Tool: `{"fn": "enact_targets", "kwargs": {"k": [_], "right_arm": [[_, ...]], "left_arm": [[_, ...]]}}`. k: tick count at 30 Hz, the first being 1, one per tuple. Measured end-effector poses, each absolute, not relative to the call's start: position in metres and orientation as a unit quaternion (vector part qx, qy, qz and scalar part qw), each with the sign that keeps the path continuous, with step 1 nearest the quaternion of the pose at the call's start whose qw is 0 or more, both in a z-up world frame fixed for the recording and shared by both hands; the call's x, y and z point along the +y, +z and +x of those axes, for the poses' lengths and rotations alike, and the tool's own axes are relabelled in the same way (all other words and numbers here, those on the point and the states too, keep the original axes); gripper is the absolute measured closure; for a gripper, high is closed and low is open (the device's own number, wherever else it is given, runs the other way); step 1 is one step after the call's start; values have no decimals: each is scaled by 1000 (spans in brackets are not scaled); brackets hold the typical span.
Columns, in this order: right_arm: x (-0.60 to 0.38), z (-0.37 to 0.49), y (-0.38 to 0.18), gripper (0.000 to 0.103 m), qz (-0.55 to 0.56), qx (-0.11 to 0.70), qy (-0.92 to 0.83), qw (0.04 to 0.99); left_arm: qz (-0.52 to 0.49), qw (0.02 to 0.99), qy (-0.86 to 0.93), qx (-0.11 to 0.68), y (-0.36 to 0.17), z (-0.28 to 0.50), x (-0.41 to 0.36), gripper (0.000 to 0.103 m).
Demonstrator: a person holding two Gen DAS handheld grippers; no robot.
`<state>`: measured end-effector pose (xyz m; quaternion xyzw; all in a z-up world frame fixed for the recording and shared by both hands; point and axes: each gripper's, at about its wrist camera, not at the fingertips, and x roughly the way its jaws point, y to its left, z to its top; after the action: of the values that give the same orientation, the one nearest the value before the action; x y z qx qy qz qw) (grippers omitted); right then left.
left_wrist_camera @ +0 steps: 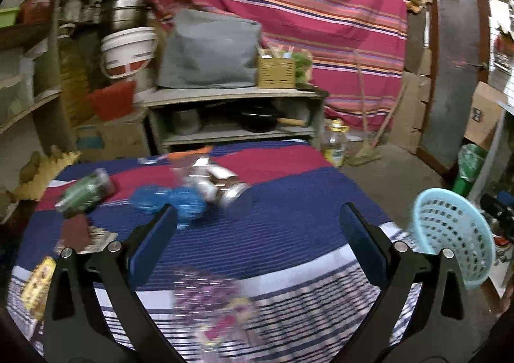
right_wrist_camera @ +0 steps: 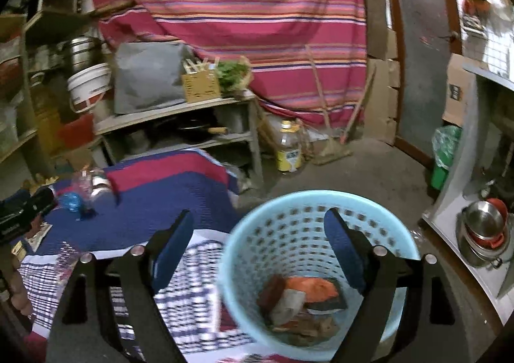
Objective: Collect trash
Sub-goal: 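Move both tools back over the table toward the remaining trash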
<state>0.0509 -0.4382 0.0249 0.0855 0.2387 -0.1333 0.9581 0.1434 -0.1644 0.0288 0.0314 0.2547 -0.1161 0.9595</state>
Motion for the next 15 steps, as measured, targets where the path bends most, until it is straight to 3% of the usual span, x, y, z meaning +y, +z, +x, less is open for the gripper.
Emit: {"fn": "enact_targets", "kwargs": {"k": [15], "right_arm": [[-319, 110, 35, 18, 54, 241, -51, 968]], "left_arm": [[2, 965, 1, 261, 40, 170, -25, 6]]}}
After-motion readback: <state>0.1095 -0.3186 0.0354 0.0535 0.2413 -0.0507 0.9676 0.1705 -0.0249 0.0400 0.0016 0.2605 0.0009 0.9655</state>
